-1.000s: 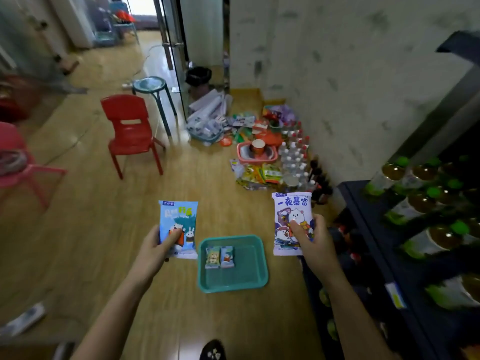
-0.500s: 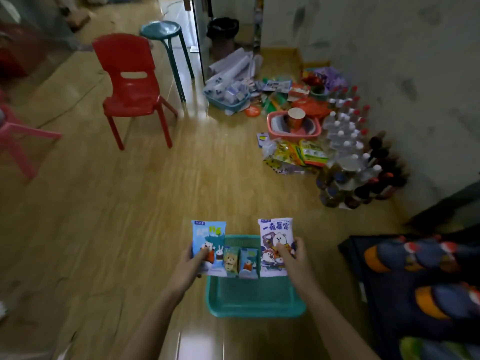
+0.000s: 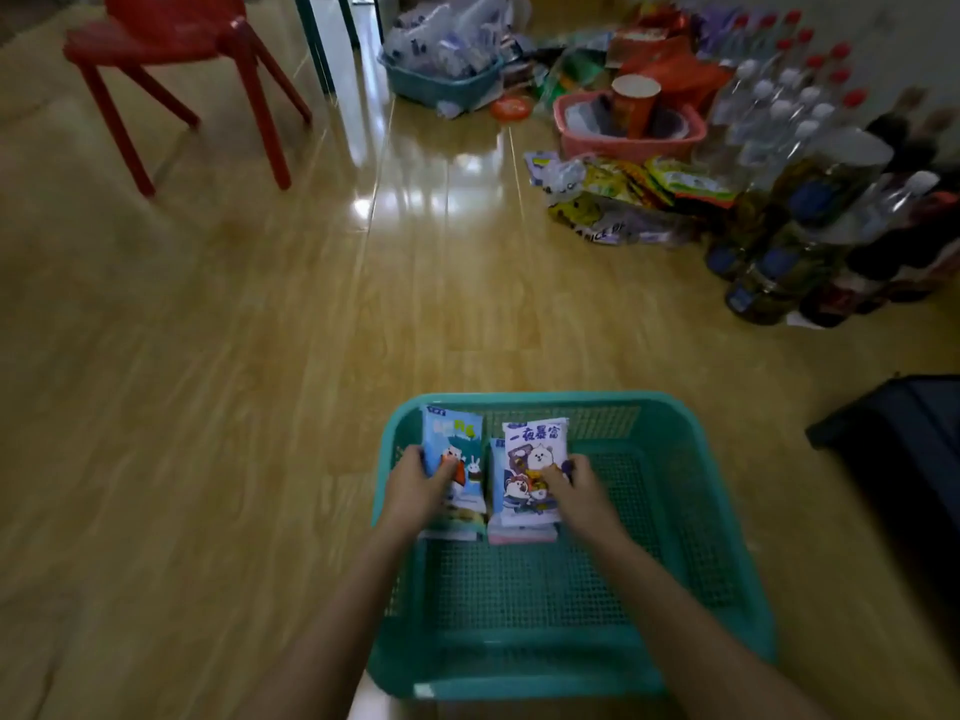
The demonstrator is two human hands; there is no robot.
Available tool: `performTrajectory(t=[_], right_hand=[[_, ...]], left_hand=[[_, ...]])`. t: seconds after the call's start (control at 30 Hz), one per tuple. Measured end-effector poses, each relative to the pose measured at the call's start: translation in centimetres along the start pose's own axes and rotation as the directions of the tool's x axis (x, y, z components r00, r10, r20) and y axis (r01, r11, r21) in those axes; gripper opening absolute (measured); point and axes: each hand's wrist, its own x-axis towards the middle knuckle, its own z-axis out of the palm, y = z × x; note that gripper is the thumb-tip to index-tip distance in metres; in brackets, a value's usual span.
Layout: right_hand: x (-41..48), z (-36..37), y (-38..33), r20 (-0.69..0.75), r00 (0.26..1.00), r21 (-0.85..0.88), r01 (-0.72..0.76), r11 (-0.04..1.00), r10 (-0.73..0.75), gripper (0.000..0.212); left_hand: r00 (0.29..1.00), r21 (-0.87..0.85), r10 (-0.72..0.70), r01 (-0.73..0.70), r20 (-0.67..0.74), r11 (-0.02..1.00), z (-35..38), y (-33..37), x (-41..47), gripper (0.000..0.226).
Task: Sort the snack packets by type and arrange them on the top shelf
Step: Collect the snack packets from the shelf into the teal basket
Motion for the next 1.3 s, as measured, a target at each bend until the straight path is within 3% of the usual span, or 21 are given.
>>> performTrajectory(t=[0.2, 0.37, 0.57, 0.73, 0.83, 0.93, 1.3], right_hand=[[1.1, 1.0, 1.4, 0.039, 0.999, -0.051, -0.014, 0.999, 0.016, 0.016], [1.9, 1.7, 2.2, -0.018, 0.999, -0.126, 0.029, 0.992, -0.032, 0.015], [1.7, 2.6, 2.8, -0.242, 0.969, -0.349, -0.043, 0.936, -0.045, 0.030], [0.4, 0.4, 0.4, -0.189, 0.969, -0.489, 0.049, 0.871, -0.161, 0.021], [-2.6, -3.5, -4.2, -0.107, 0.959, -0.459, 0.186, 0.869, -0.262, 0.016], [-8.8, -9.5, -11.1, -0.127, 0.930, -0.407, 0.268, 0.873, -0.345, 0.023], [-42.6, -34.6, -40.3, -0.345, 0.798, -0.491, 0.294, 0.820, -0.493, 0.024]], left_hand=[[0.995, 0.148, -0.036, 0.051, -0.098, 0.988, 1.6, -1.6, 0.6, 0.030], [0.982, 0.328, 0.056, 0.006, -0.179, 0.945, 2.2, -1.6, 0.1, 0.026], [0.969, 0.570, 0.195, -0.077, -0.149, 0.818, 2.6, -1.2, -0.7, 0.036], [0.958, 0.692, 0.282, -0.163, -0.060, 0.703, 0.7, 0.8, -1.8, 0.029], [0.941, 0.690, 0.334, -0.205, -0.056, 0.694, -3.3, 5.5, -4.2, 0.023], [0.910, 0.605, 0.402, -0.264, -0.101, 0.751, -9.0, 12.7, -7.9, 0.026], [0.827, 0.638, 0.560, -0.403, -0.053, 0.656, -28.1, 46.1, -33.2, 0.019]])
